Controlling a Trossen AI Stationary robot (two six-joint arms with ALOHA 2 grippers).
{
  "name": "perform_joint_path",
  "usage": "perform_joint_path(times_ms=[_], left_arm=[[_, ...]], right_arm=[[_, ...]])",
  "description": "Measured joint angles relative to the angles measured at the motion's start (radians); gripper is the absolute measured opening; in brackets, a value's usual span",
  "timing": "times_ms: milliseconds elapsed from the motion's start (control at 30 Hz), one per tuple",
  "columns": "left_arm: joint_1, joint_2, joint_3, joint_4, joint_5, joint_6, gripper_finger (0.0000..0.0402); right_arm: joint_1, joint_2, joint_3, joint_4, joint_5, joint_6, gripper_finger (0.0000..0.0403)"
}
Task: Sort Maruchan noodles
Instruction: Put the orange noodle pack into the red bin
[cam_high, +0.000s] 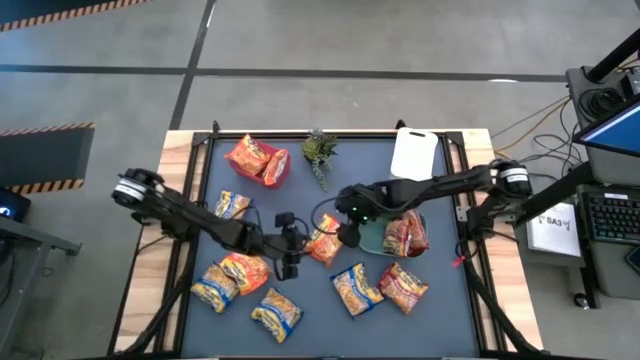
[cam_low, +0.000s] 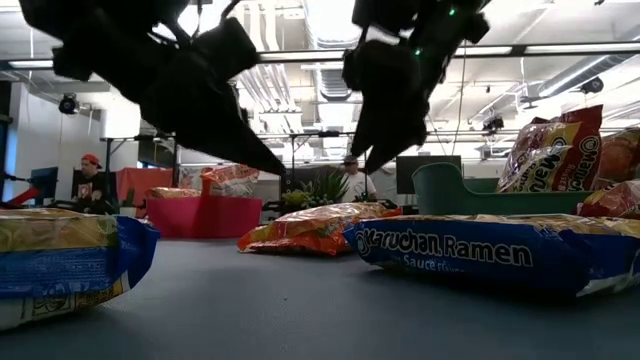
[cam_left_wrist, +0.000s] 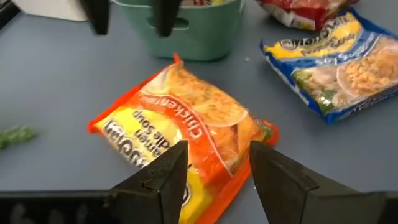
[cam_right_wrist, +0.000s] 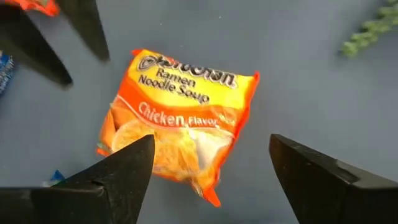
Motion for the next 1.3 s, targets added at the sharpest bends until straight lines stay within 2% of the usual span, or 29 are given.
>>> perform_joint_path(times_ms=[167, 333, 500, 800, 967, 1300], left_arm=[[0.006, 0.098, 0.007, 0.122, 0.077, 0.044, 0.0131], [0.011, 0.128, 0.01, 0.181, 0.143, 0.045, 0.01], [0.023, 0.158, 0.001, 0.208, 0.184, 0.037, 0.0076], [0.074, 0.185, -0.043, 0.26, 0.276, -0.004, 0.0074], [0.08, 0.189, -0.09, 0.336, 0.28, -0.032, 0.0074], [0.081, 0.195, -0.129, 0.343, 0.279, -0.086, 0.0074]], right_arm=[[-0.05, 0.059, 0.029, 0.0, -0.11, -0.012, 0.0308], [-0.09, 0.102, 0.046, 0.002, -0.253, -0.042, 0.0302], [-0.123, 0.134, 0.062, -0.007, -0.277, -0.056, 0.0306], [-0.153, 0.138, 0.064, 0.036, -0.302, -0.026, 0.0305], [-0.153, 0.145, 0.063, 0.065, -0.302, -0.014, 0.0305], [-0.155, 0.216, 0.062, 0.081, -0.317, -0.005, 0.0303]])
